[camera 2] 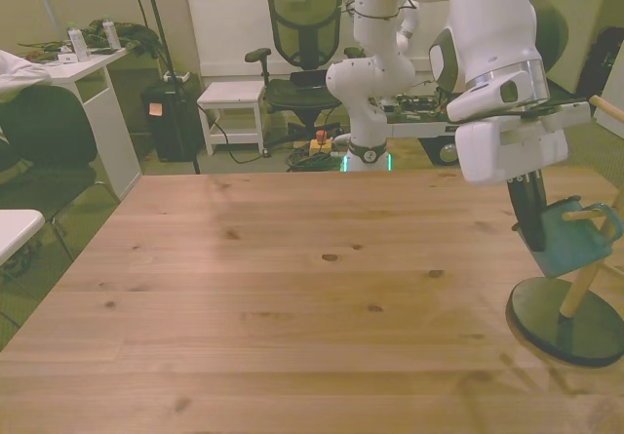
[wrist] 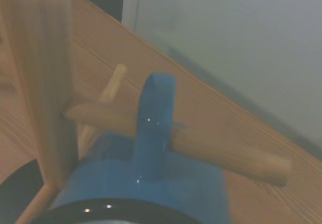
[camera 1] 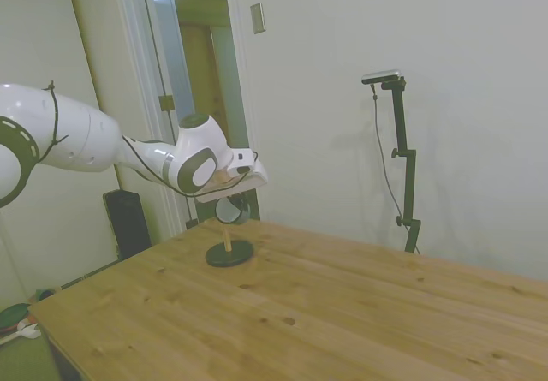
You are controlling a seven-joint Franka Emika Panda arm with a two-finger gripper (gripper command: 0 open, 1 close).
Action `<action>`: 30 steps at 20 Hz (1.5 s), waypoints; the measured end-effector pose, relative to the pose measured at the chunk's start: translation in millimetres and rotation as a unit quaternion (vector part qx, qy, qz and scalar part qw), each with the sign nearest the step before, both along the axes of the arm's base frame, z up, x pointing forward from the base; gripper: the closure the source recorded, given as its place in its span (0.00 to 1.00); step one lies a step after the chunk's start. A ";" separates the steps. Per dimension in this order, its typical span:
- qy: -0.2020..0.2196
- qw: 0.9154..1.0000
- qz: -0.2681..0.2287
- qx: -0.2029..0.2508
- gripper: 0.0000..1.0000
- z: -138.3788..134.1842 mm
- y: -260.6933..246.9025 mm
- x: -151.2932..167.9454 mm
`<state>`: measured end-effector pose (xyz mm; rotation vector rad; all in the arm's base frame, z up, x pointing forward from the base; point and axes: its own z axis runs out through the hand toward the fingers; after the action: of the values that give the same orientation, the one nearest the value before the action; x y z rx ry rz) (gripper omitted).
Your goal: Unload the mug
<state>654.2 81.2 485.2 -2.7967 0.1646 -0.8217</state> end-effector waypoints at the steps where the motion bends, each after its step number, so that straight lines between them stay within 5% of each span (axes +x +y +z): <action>1: -0.001 1.000 0.000 0.001 1.00 2.0 0.2 -0.5; 30: 0.007 0.998 -0.044 0.048 1.00 13.1 -75.1 2.0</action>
<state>656.2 6.1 498.4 -2.7226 0.3215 -0.7921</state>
